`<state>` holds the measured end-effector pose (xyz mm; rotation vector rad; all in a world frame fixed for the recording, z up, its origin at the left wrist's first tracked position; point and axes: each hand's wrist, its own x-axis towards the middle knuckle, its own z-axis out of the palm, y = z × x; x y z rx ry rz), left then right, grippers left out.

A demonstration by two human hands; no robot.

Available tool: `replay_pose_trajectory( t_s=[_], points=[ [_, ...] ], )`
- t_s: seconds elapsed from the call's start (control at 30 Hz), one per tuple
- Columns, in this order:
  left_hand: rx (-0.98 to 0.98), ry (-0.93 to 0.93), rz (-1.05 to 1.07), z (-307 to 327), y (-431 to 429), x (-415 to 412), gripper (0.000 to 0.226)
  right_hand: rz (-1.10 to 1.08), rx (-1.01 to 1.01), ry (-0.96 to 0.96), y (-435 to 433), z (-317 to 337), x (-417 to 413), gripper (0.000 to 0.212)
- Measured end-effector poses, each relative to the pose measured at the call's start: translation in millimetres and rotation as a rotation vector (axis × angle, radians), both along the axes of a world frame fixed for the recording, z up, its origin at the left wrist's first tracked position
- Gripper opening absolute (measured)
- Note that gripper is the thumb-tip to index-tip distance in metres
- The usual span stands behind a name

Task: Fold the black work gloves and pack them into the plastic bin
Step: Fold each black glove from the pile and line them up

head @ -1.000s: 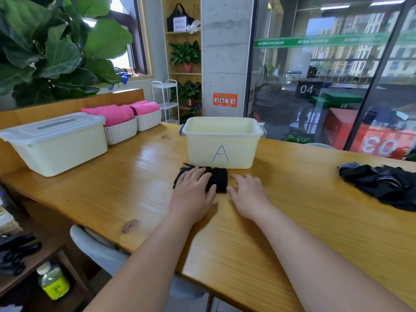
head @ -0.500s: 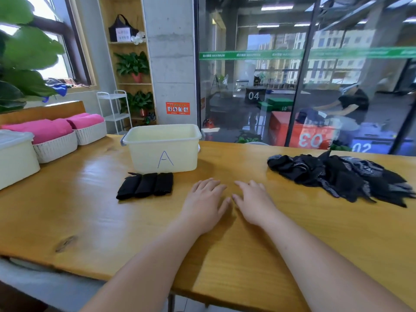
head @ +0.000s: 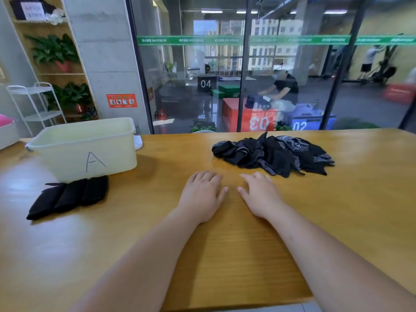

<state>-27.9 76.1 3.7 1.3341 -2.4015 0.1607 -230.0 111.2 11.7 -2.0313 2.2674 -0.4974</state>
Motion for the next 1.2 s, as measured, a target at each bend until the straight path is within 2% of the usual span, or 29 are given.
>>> replay_pose_trajectory(
  t_s=[0.23, 0.4, 0.63, 0.83, 1.03, 1.1, 1.2],
  points=[
    [0.001, -0.022, 0.02, -2, -23, -13, 0.061, -0.002, -0.041, 0.053, -21, -5, -17, 0.055],
    [0.028, 0.063, 0.054, -9, -28, -12, 0.062, 0.028, -0.051, 0.094, -48, -5, -4, 0.056],
    [0.045, 0.116, 0.043, -13, -35, -11, 0.06, 0.032, 0.125, 0.15, -79, -10, 2, 0.072],
    [0.053, 0.147, 0.04, -14, -36, -10, 0.058, 0.063, 0.105, 0.235, -68, -7, 5, 0.067],
    [0.004, 0.18, -0.005, -10, -33, -9, 0.044, 0.154, 0.127, 0.227, -42, -5, 10, 0.064],
    [0.015, 0.186, -0.019, -10, -32, -7, 0.044, 0.214, 0.079, 0.213, -29, -5, 12, 0.059],
    [0.048, 0.196, -0.037, -10, -32, -5, 0.046, 0.289, -0.1, 0.15, -10, -6, 16, 0.044]
  ],
)
